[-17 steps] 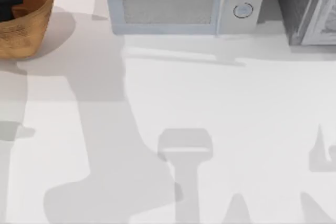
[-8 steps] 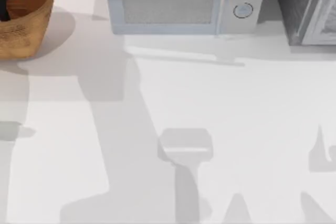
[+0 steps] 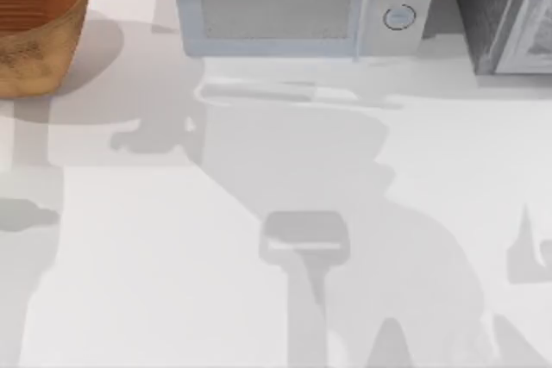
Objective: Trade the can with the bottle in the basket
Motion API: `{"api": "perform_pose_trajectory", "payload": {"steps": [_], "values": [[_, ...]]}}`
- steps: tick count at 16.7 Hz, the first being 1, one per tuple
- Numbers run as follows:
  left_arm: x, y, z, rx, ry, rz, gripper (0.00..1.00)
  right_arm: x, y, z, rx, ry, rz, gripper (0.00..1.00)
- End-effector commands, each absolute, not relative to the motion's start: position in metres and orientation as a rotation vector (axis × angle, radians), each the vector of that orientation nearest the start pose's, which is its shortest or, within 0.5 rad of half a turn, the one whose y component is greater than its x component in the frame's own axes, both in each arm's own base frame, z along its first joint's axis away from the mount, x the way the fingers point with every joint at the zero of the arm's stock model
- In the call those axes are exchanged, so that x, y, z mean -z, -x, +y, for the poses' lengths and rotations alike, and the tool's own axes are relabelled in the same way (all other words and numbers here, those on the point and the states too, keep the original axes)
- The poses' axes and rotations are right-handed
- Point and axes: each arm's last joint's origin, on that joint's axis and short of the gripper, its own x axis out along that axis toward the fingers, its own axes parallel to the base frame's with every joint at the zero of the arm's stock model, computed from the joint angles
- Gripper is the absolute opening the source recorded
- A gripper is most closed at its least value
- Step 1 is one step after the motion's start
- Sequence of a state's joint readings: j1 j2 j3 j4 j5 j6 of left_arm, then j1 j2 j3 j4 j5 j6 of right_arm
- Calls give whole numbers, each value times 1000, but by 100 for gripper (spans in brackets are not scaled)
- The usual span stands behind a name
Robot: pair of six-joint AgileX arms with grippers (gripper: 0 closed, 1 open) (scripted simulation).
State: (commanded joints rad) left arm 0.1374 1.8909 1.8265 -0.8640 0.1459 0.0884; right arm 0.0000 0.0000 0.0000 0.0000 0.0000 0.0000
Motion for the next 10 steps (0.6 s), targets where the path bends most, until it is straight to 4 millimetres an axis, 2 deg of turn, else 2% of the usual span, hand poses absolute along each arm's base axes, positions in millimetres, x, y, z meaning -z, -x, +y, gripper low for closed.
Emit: {"api": "perform_pose_trajectory", "payload": {"steps": [3, 5, 7, 10], "values": [[-349, -335, 36, 14, 7, 742, 0, -160, -106, -1, 0, 0, 0, 100], [-354, -280, 24, 4, -19, 618, 0, -160, -106, -1, 0, 0, 0, 100], [-344, -228, 15, -3, -36, 497, 0, -160, -106, -1, 0, 0, 0, 100], [-306, -166, 6, -9, -44, 332, 0, -160, -106, -1, 0, 0, 0, 100]]}}
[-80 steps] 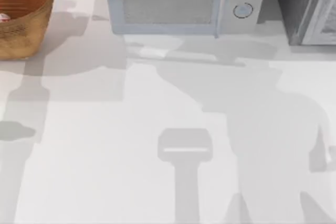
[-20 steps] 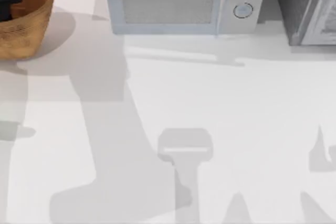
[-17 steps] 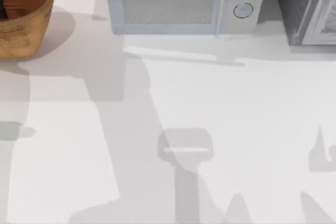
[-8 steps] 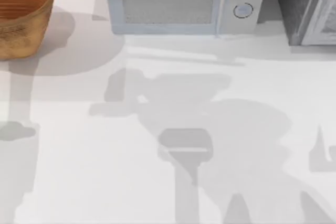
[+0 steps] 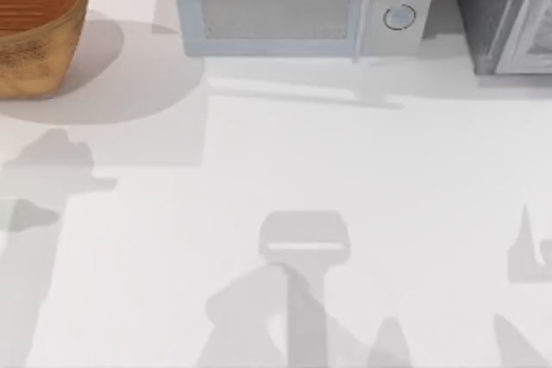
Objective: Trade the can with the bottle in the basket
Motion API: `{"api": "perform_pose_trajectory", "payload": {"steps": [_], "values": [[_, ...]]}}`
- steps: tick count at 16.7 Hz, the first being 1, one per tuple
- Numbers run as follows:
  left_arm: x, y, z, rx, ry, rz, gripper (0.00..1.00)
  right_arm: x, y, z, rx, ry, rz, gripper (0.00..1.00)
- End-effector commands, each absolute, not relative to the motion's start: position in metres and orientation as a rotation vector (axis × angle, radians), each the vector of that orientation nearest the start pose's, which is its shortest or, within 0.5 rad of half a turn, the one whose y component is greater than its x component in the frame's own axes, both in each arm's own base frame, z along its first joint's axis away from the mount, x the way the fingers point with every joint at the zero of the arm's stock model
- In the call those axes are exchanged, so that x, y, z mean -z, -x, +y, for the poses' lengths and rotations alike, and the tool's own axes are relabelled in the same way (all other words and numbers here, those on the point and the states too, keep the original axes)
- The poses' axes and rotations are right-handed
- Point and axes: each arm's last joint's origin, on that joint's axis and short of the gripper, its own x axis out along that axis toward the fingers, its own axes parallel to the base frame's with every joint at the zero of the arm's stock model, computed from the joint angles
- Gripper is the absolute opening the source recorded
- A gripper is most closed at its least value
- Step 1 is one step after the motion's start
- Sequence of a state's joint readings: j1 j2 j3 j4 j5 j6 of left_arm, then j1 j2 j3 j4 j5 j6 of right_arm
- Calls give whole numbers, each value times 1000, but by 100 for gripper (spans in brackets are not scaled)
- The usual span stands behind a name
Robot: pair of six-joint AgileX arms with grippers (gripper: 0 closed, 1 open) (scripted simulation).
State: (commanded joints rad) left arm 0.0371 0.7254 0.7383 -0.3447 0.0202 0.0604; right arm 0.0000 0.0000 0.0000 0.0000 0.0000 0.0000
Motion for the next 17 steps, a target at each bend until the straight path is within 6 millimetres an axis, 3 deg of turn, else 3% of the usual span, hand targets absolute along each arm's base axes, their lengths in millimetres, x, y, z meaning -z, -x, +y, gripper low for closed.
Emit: {"api": "perform_pose_trajectory", "payload": {"steps": [4, 9, 12, 17], "values": [[-239, -120, 1, -10, -32, 154, 0, -160, -106, -1, 0, 0, 0, 100], [-174, -106, -1, -2, -8, 25, 0, -160, -106, -1, 0, 0, 0, 100], [-160, -106, -1, 0, 0, 0, 0, -160, -106, -1, 0, 0, 0, 100], [-159, -106, -1, -2, -2, 7, 0, -160, -106, -1, 0, 0, 0, 100]]}}
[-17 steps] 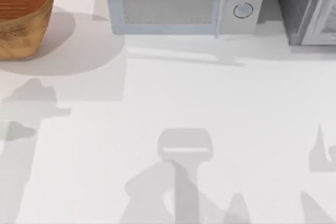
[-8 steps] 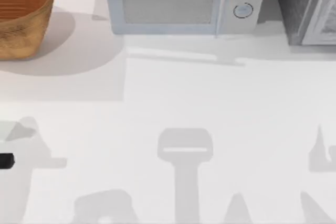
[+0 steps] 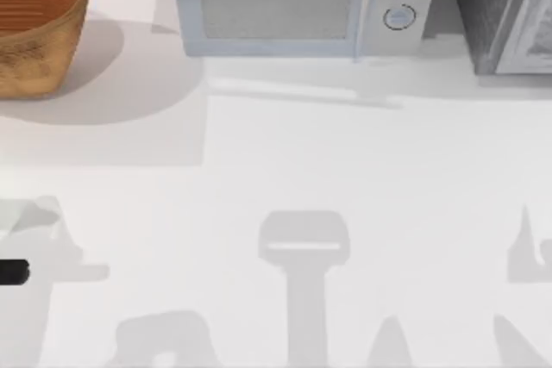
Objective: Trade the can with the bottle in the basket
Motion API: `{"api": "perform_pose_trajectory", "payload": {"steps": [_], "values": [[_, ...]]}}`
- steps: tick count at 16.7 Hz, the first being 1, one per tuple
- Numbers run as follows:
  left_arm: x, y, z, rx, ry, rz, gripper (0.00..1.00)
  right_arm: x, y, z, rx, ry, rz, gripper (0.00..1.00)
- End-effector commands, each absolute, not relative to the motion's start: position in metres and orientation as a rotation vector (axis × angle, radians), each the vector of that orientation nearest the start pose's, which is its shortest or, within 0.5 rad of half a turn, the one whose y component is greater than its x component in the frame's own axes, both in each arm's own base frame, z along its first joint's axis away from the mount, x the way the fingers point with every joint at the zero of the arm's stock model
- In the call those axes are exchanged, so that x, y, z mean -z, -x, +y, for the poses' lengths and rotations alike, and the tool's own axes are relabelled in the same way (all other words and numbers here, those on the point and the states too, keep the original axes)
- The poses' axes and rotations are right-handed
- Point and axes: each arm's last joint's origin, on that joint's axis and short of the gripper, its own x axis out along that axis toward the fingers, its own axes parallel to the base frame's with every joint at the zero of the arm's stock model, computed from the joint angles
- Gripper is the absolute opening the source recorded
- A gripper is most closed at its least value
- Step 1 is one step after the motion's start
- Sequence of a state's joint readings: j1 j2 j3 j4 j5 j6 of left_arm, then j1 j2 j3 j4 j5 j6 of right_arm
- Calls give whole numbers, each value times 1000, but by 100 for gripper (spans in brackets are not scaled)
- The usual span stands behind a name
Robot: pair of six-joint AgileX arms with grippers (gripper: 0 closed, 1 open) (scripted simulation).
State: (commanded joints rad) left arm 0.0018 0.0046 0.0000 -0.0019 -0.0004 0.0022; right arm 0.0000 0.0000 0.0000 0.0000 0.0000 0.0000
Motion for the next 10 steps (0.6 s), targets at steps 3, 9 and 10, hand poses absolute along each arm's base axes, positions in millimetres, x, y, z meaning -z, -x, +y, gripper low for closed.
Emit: {"api": "perform_pose_trajectory", "payload": {"steps": [3, 9, 10], "values": [[-158, -107, -1, 5, -2, 28, 0, -160, -106, -1, 0, 0, 0, 100], [-172, -123, -8, 144, -3, 113, 0, -160, -106, -1, 0, 0, 0, 100], [-178, -128, -10, 185, -2, 118, 0, -160, -106, -1, 0, 0, 0, 100]]}}
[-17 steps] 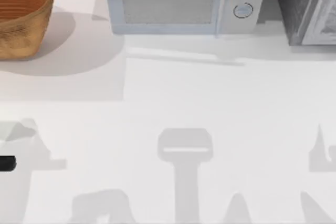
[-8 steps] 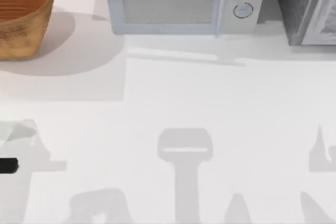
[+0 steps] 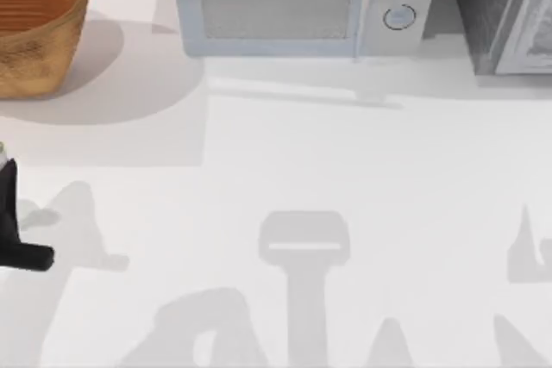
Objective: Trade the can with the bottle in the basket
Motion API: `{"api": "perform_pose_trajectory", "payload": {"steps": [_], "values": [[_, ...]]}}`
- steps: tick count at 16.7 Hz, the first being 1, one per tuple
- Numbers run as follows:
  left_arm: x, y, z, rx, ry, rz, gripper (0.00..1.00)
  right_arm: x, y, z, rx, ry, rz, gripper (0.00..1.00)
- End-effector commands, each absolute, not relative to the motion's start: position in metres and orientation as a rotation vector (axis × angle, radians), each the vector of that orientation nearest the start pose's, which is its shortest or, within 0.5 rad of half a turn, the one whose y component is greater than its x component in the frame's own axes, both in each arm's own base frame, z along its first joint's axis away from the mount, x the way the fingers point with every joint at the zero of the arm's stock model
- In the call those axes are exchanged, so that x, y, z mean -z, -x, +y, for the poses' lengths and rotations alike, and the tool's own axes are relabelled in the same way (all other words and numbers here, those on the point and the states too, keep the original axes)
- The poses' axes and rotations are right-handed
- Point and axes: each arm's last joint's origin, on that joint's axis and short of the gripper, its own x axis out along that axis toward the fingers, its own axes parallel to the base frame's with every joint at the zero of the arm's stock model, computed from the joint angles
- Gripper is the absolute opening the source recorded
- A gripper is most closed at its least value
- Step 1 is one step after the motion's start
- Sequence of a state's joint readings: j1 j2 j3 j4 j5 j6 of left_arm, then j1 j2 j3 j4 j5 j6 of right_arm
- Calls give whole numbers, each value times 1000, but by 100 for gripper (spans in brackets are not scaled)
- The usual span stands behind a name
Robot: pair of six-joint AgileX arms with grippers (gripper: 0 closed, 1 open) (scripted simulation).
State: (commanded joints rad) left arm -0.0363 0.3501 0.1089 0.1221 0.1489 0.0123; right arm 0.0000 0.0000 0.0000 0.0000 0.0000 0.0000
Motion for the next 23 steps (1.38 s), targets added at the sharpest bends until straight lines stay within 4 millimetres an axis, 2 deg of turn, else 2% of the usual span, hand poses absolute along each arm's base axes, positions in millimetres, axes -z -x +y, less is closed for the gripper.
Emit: {"api": "perform_pose_trajectory", "payload": {"steps": [4, 7, 10, 12, 15, 18, 21, 23], "values": [[-208, -158, -24, 390, 2, 110, 0, -160, -106, -1, 0, 0, 0, 100], [-226, -194, -39, 566, 4, 94, 0, -160, -106, -1, 0, 0, 0, 100], [-232, -238, -60, 750, 5, 73, 0, -160, -106, -1, 0, 0, 0, 100], [-227, -270, -76, 873, 6, 59, 0, -160, -106, -1, 0, 0, 0, 100], [-205, -314, -104, 1052, 6, 40, 0, -160, -106, -1, 0, 0, 0, 100], [-168, -349, -131, 1218, 4, 24, 0, -160, -106, -1, 0, 0, 0, 100], [-122, -373, -155, 1360, 1, 10, 0, -160, -106, -1, 0, 0, 0, 100], [-92, -382, -167, 1438, -1, 3, 0, -160, -106, -1, 0, 0, 0, 100]]}}
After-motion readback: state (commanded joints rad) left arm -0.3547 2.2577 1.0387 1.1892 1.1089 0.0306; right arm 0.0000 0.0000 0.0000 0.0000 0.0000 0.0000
